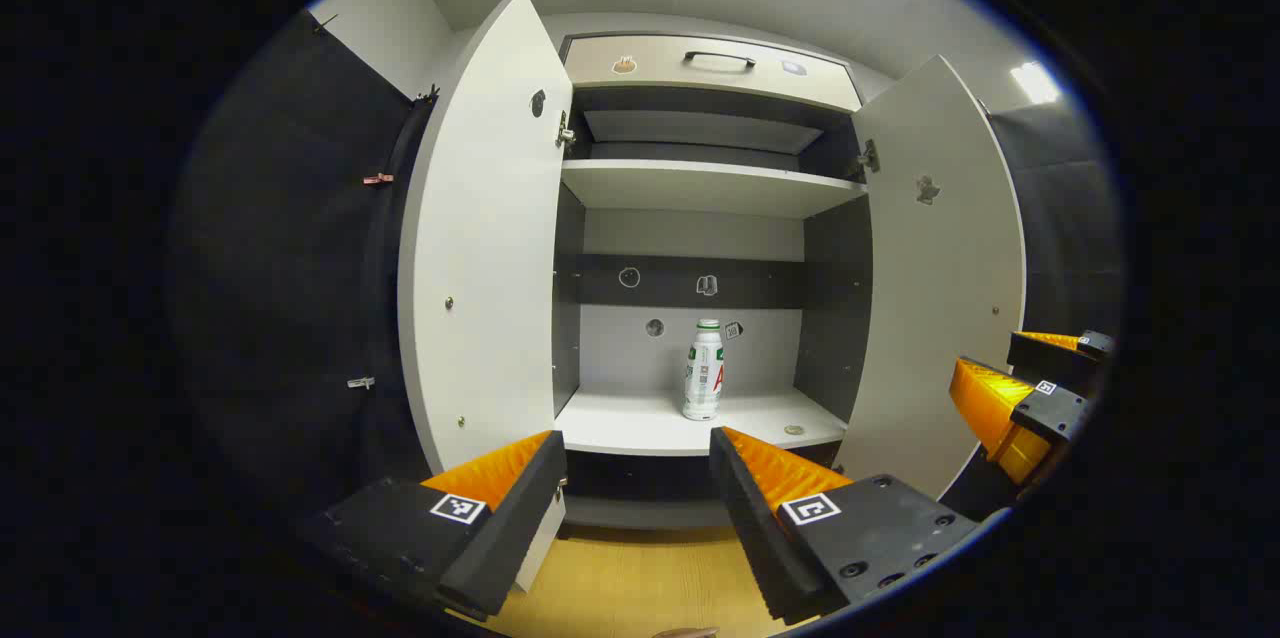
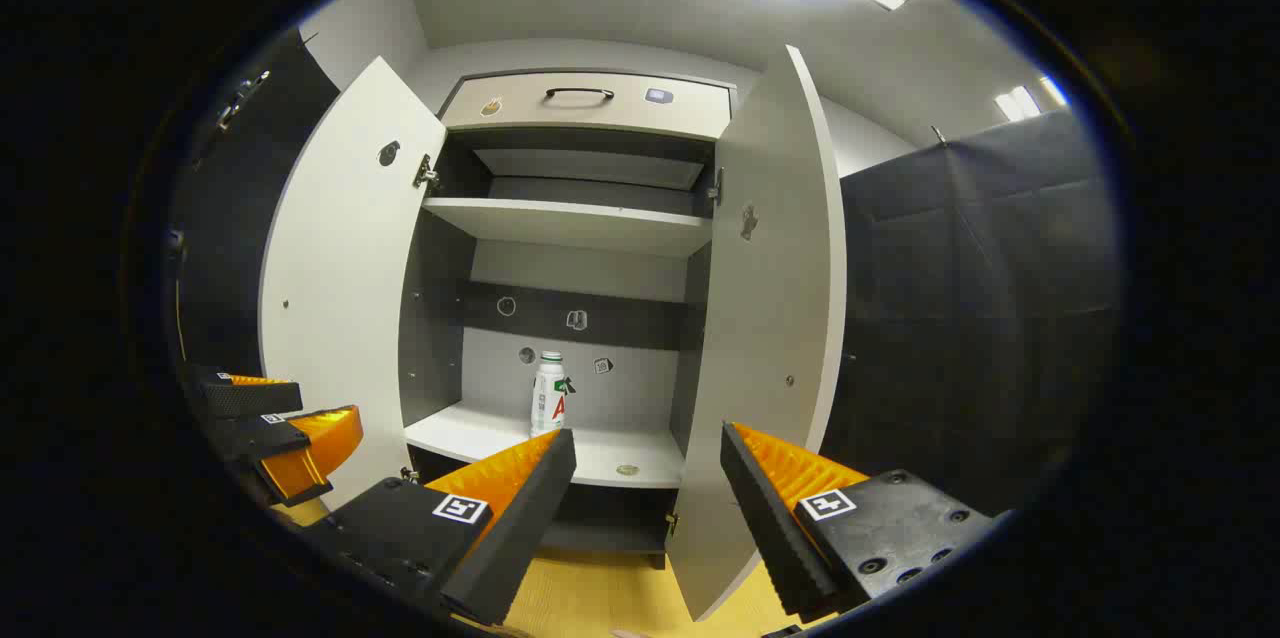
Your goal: Grasp the bottle in the cabinet with the left hand and place it on the coaster, then close the right door with the right hand and the left door with the left hand.
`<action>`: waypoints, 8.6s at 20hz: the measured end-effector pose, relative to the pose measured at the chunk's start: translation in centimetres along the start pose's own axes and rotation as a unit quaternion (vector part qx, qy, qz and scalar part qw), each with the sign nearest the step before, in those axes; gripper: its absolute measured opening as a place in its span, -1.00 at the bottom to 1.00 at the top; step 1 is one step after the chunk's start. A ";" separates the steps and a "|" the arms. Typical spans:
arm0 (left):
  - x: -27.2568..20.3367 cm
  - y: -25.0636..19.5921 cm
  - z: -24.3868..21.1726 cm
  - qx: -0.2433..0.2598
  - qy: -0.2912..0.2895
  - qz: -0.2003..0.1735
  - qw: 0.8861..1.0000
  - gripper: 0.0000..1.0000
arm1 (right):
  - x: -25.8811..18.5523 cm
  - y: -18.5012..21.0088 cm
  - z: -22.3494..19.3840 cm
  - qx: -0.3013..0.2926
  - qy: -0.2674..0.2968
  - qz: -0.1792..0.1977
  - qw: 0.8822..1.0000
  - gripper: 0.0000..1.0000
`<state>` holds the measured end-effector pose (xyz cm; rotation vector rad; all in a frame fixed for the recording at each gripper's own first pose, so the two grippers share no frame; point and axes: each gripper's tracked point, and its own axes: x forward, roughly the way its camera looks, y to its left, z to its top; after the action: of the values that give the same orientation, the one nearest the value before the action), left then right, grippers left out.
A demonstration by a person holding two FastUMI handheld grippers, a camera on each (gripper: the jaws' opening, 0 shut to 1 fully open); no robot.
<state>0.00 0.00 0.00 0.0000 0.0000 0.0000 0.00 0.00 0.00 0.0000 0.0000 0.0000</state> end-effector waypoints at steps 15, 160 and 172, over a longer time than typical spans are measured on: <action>0.3 0.3 0.1 0.006 0.001 -0.013 1.000 0.84 | -0.3 0.9 0.2 0.000 -0.004 0.003 1.000 0.94; -3.8 -8.2 -35.8 0.081 0.050 -0.071 0.993 0.91 | -3.6 -3.2 -26.9 -0.045 0.123 0.076 0.988 0.95; -4.2 -8.9 -17.9 0.079 0.014 -0.138 0.987 0.92 | -5.1 -3.7 -14.6 -0.049 0.083 0.049 0.994 0.96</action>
<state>-4.15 -8.90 -17.93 0.1584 0.0282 -0.2769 -5.06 -3.67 -14.56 -0.0979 0.1666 0.0980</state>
